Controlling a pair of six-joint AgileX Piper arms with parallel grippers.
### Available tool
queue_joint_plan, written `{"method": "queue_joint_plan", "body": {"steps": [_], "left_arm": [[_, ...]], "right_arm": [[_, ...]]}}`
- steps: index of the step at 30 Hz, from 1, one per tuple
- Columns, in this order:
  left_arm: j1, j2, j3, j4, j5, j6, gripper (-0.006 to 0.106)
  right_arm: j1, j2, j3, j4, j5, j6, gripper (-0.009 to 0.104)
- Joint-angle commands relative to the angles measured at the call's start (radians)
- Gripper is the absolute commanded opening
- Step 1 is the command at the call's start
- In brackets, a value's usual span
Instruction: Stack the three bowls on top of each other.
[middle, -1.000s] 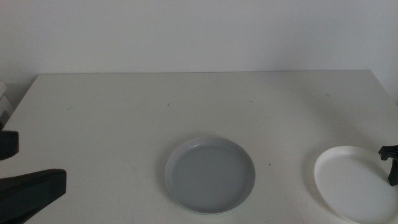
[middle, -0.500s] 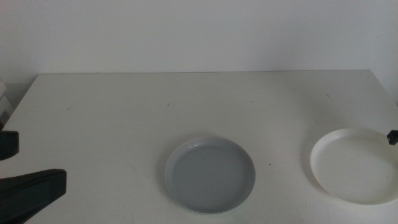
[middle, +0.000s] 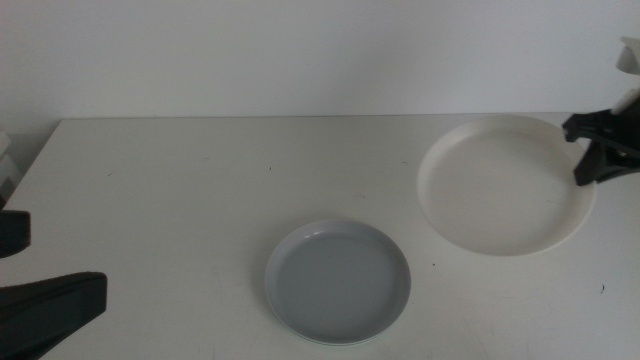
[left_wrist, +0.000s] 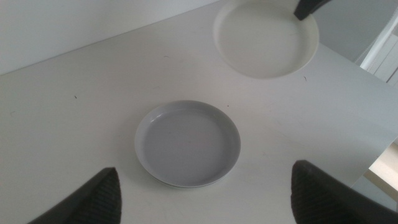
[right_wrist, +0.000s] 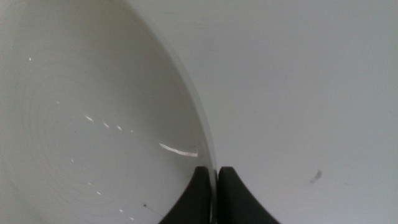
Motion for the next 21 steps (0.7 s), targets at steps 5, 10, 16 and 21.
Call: {"method": "queue_joint_plan", "body": {"steps": [5, 10, 16, 21], "left_arm": [[-0.004, 0.007, -0.025, -0.026, -0.07, -0.006, 0.099], [-0.004, 0.007, -0.025, -0.026, -0.07, -0.006, 0.099], [-0.004, 0.007, -0.025, -0.026, -0.07, -0.006, 0.099], [-0.004, 0.007, -0.025, -0.026, -0.07, -0.006, 0.099]], "right_arm": [[0.209, 0.026, -0.128, 0.031, -0.01, 0.056, 0.001], [0.336, 0.095, -0.154, 0.066, -0.014, 0.082, 0.001], [0.413, 0.179, -0.154, 0.094, -0.049, 0.087, 0.001], [0.435, 0.241, -0.154, 0.12, -0.072, 0.082, 0.001]]}}
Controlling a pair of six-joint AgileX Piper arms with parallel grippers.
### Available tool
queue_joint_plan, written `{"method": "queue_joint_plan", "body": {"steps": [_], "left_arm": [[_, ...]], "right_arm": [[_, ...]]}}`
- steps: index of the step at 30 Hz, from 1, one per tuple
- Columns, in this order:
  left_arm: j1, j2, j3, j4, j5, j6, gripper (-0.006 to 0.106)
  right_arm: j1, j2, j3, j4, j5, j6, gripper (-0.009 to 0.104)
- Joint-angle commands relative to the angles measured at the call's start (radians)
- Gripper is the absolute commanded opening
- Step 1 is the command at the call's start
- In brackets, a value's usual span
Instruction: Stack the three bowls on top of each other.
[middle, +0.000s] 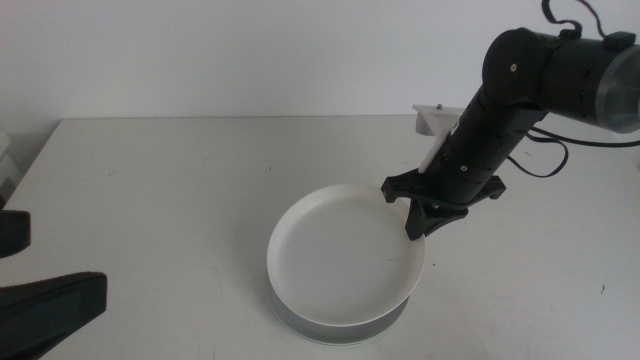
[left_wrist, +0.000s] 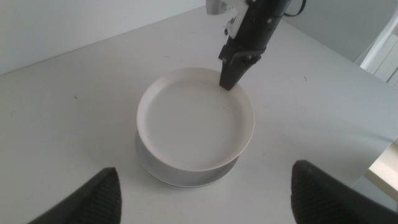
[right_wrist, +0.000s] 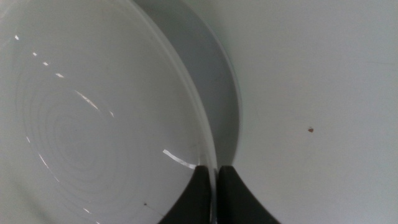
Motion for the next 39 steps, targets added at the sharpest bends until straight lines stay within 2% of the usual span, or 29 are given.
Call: {"method": "queue_joint_plan", "body": {"steps": [1, 12, 17, 23, 31, 34, 39], "left_arm": [[-0.004, 0.007, -0.025, -0.026, -0.07, -0.006, 0.099], [-0.004, 0.007, -0.025, -0.026, -0.07, -0.006, 0.099], [-0.004, 0.007, -0.025, -0.026, -0.07, -0.006, 0.099], [-0.004, 0.007, -0.025, -0.026, -0.07, -0.006, 0.099], [-0.004, 0.007, -0.025, -0.026, -0.07, -0.006, 0.099], [-0.004, 0.007, -0.025, -0.026, -0.07, -0.006, 0.099], [-0.004, 0.007, -0.025, -0.026, -0.07, -0.006, 0.099]], "right_arm": [[0.004, -0.027, -0.034, 0.026, -0.021, 0.0, 0.001], [0.004, 0.021, -0.034, 0.054, -0.041, -0.074, 0.001], [0.005, 0.021, -0.034, 0.071, -0.038, -0.093, 0.005], [0.005, 0.021, -0.034, 0.069, -0.028, -0.093, 0.021], [-0.005, 0.016, -0.052, 0.064, 0.002, -0.098, 0.055], [-0.011, 0.016, -0.102, 0.066, 0.057, -0.098, 0.061], [-0.013, 0.016, -0.239, 0.066, 0.137, -0.099, 0.061]]}}
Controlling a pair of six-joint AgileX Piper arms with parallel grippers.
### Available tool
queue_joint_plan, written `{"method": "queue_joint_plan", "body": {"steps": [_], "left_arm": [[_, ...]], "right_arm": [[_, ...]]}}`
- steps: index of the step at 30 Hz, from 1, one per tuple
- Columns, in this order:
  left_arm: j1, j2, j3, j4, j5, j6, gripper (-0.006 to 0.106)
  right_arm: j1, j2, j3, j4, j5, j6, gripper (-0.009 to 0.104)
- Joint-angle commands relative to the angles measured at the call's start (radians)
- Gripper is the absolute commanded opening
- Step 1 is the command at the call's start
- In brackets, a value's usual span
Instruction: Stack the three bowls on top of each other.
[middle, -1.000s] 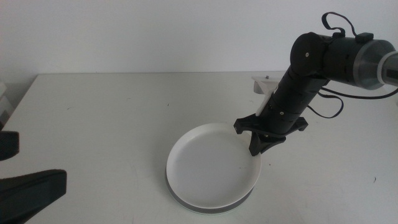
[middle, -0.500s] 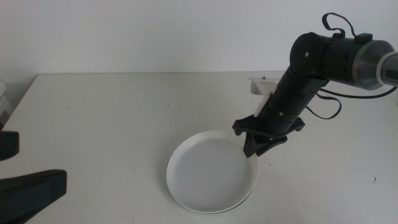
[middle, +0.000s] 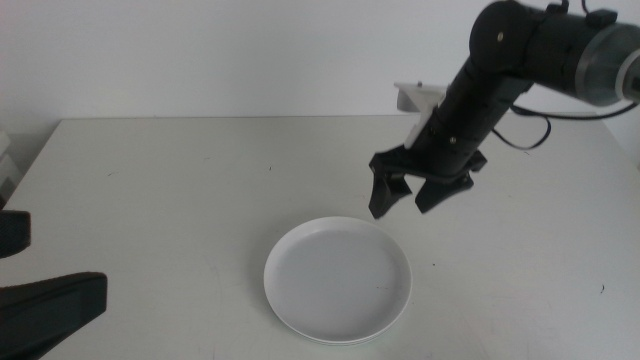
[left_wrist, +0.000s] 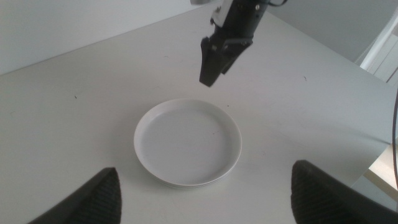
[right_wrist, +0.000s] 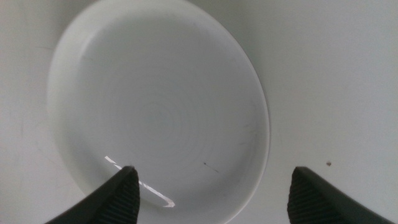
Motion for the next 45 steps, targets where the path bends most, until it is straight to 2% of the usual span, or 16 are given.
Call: {"method": "queue_joint_plan", "body": {"steps": [1, 9, 13, 18, 21, 26, 30, 34, 37, 41, 45], "left_arm": [[-0.004, 0.007, -0.025, -0.026, -0.07, -0.006, 0.099], [-0.004, 0.007, -0.025, -0.002, -0.104, 0.0, 0.099], [-0.004, 0.063, -0.028, 0.093, -0.182, -0.05, 0.099], [-0.004, 0.227, -0.049, 0.257, -0.272, -0.189, 0.099], [-0.004, 0.329, -0.11, 0.324, -0.272, -0.219, 0.099], [-0.002, 0.447, -0.248, 0.418, -0.254, -0.257, 0.099], [0.08, 0.476, -0.301, 0.499, -0.21, -0.294, 0.099], [0.249, 0.465, -0.302, 0.486, -0.129, -0.273, 0.099], [0.349, 0.43, -0.301, 0.421, -0.097, -0.167, 0.099], [0.388, 0.368, -0.3, 0.317, -0.114, -0.125, 0.099], [0.385, 0.278, -0.23, 0.277, -0.189, -0.066, 0.099]], "right_arm": [[-0.015, -0.06, -0.097, 0.022, 0.039, -0.012, 0.061], [-0.061, -0.07, -0.267, 0.034, 0.116, -0.004, 0.061], [-0.117, -0.093, -0.27, 0.033, 0.116, -0.002, 0.061], [-0.185, -0.146, -0.268, 0.027, 0.116, -0.012, 0.06], [-0.218, -0.189, -0.265, -0.004, 0.116, -0.024, 0.057], [-0.25, -0.279, -0.226, -0.11, 0.116, -0.023, 0.053], [-0.279, -0.371, -0.148, -0.167, 0.107, -0.023, 0.052], [-0.327, -0.509, 0.003, -0.197, 0.004, -0.024, 0.052], [-0.356, -0.625, 0.133, -0.207, -0.095, -0.038, 0.052], [-0.362, -0.761, 0.278, -0.213, -0.223, -0.05, 0.052], [-0.362, -0.902, 0.412, -0.221, -0.339, -0.073, 0.052]]}}
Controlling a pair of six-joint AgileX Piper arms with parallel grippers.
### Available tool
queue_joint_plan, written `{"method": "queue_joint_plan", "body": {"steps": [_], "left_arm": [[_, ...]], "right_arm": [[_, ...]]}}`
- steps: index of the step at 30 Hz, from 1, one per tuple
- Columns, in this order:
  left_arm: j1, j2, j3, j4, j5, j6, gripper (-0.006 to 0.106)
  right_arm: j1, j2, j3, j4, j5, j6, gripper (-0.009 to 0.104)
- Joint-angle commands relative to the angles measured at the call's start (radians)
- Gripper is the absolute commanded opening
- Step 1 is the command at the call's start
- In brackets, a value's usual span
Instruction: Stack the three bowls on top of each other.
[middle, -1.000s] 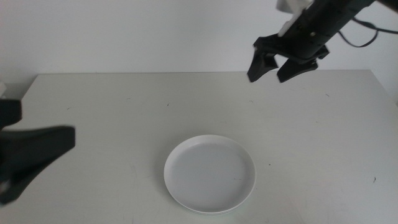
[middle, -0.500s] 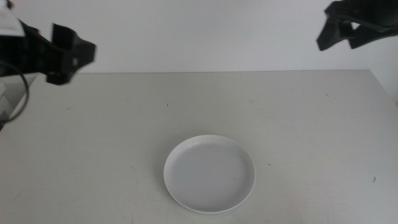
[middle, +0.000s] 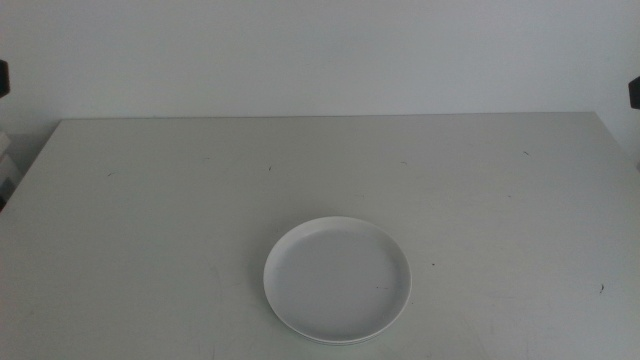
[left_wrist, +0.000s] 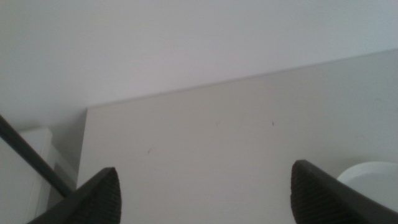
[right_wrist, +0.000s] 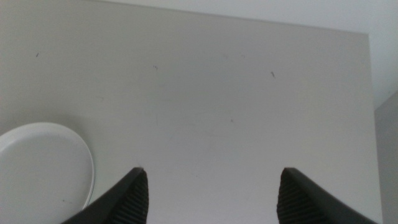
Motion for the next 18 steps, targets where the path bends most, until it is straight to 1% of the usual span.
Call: {"method": "queue_joint_plan", "body": {"steps": [1, 4, 7, 9, 14, 18], "left_arm": [[0.002, -0.07, 0.03, -0.026, -0.124, 0.03, 0.099], [0.002, -0.171, 0.16, -0.042, -0.226, 0.03, 0.099], [0.002, -0.281, 0.306, -0.083, -0.321, 0.03, 0.099], [0.002, -0.343, 0.388, -0.102, -0.374, 0.032, 0.099], [0.002, -0.48, 0.542, -0.102, -0.489, 0.034, 0.099], [0.002, -0.548, 0.629, -0.103, -0.561, 0.034, 0.099]], "right_arm": [[-0.007, -0.099, 0.054, -0.008, -0.151, -0.02, 0.052], [-0.007, -0.2, 0.165, -0.02, -0.234, -0.03, 0.052], [-0.007, -0.304, 0.276, -0.044, -0.314, -0.05, 0.052], [-0.007, -0.371, 0.339, -0.045, -0.377, -0.065, 0.052], [-0.007, -0.536, 0.525, -0.045, -0.52, -0.115, 0.052], [-0.007, -0.619, 0.617, -0.049, -0.637, -0.141, 0.052]]}}
